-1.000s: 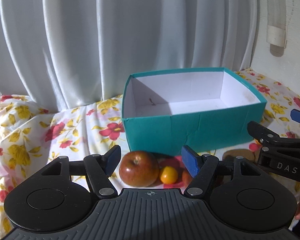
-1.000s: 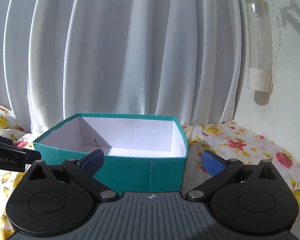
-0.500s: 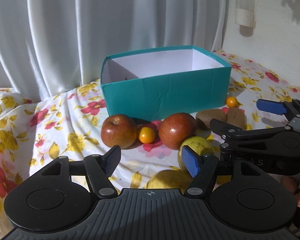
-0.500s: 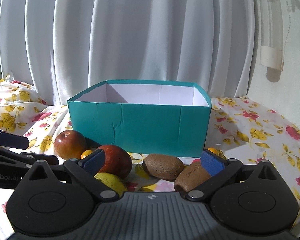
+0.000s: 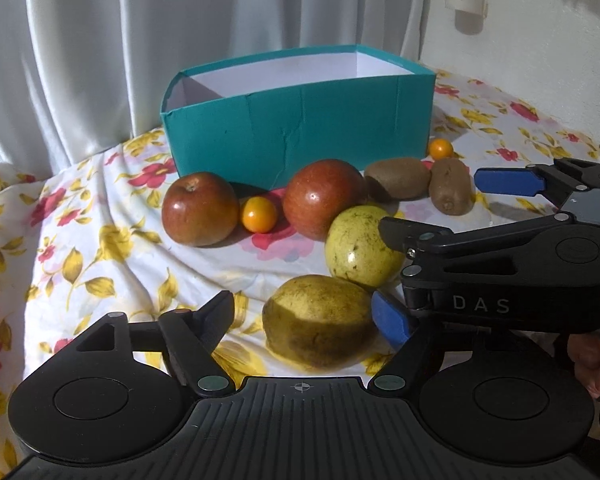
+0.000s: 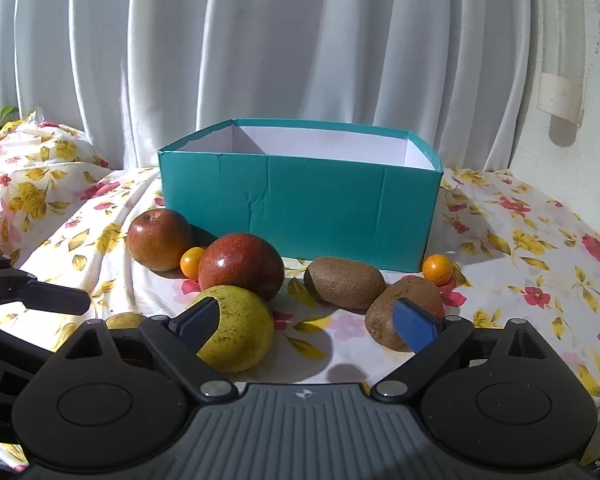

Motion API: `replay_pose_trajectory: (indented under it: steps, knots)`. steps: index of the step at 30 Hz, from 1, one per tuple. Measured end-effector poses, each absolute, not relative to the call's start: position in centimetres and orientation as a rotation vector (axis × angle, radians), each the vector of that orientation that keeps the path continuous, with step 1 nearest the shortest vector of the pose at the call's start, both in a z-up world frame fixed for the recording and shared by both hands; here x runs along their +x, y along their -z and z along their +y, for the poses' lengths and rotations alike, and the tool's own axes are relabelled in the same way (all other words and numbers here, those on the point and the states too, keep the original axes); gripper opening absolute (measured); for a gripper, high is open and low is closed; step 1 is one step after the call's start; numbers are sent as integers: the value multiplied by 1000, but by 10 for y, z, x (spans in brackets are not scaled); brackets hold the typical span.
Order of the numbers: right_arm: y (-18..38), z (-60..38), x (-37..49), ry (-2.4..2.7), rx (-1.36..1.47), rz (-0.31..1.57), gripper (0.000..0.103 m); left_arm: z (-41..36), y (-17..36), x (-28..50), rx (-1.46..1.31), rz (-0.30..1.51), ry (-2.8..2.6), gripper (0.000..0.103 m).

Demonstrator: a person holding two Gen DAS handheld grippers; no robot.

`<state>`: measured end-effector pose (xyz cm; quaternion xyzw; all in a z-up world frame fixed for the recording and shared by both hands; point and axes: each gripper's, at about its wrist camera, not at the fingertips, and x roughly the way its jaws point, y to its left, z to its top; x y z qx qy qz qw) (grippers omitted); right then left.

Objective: Organize fruits
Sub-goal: 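Grasp the large yellow guava with the left tool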

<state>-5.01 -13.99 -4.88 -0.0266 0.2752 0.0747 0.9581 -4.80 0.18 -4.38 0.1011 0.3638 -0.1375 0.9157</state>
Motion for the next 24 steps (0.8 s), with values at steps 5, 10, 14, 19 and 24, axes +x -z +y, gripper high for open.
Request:
replay_pose_trajectory:
  steps: [5,10,14,19,24]
  knots:
    - [55,-133,-41,-194,-52,600,86,3,52,-45,184,739,321,85]
    - [58,-126,-33,-246,-50,606,86,2,58,-40,174,756,343,81]
    - [63,-116,-23,-315,-54,651,86,1,69,-37,189,809,340,70]
    - [66,-104,-18,-367,-91,647,80,6,69,-36,175,823,337,70]
    - [70,-106,-2,-409,-11,731,70,10,68,-37,194,835,334,69]
